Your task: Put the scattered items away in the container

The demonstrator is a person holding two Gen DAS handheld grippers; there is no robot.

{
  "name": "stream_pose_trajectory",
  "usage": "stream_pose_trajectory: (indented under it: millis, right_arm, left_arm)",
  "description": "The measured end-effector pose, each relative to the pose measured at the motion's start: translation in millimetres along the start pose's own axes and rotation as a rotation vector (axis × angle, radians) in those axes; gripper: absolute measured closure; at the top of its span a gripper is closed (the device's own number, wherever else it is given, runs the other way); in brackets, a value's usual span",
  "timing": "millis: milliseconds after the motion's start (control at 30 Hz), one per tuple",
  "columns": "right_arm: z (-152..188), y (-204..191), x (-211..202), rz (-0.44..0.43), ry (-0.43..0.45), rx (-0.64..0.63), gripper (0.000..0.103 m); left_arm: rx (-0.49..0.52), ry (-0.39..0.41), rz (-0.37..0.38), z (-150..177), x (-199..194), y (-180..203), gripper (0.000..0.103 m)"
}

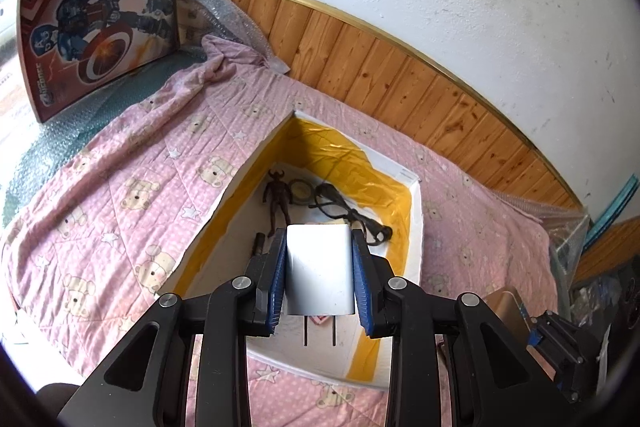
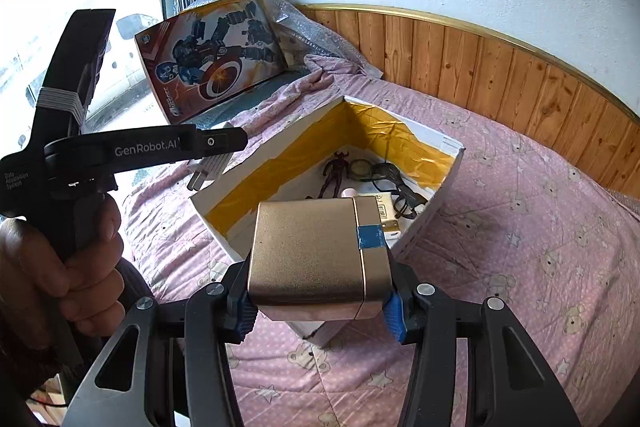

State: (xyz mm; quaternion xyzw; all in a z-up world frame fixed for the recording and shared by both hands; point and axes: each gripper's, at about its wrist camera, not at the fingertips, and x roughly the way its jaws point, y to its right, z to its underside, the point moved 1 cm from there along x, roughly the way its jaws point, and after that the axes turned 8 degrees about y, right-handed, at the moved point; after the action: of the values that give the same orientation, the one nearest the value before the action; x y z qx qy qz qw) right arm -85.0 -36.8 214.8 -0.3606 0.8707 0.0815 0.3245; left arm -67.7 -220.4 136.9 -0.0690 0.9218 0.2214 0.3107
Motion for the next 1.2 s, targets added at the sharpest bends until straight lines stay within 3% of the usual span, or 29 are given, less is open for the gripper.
stream_pose_trajectory:
  millis: [667,900,967,1000,1200]
  right_arm:
    - [-5.9,-1.6,107.7,-0.108,-0.220,-0.099,0.051]
    - [-1.2,-11.4,124.2,-0.145,-0.262,-0.099,0.050]
    - [-0.5,-11.0,125.3,-0.154,-0.266,-0.075,0.033]
    - [-0.3,-10.2,123.7,-0.155,-0.259,-0.066,0.029]
    - [4.2,-5.2,116.3,-0.153,-0.255,-0.022,0.028]
  left_arm:
    - [-0.048,-0.282,-0.020,-20.4,132.6,-15.9,0.072]
    - [0.039,-0.337,-0.111,-16.2,165.1,-21.5,0.068]
    - [0.040,-0.346,-0.115,-15.7,165.6,-24.6,0.059]
    - [0.043,-0.341,-0.119,-15.9,163.8,-25.7,0.059]
    - [0.102,-0.314,-0.143,-14.9,148.6,-19.6,0.059]
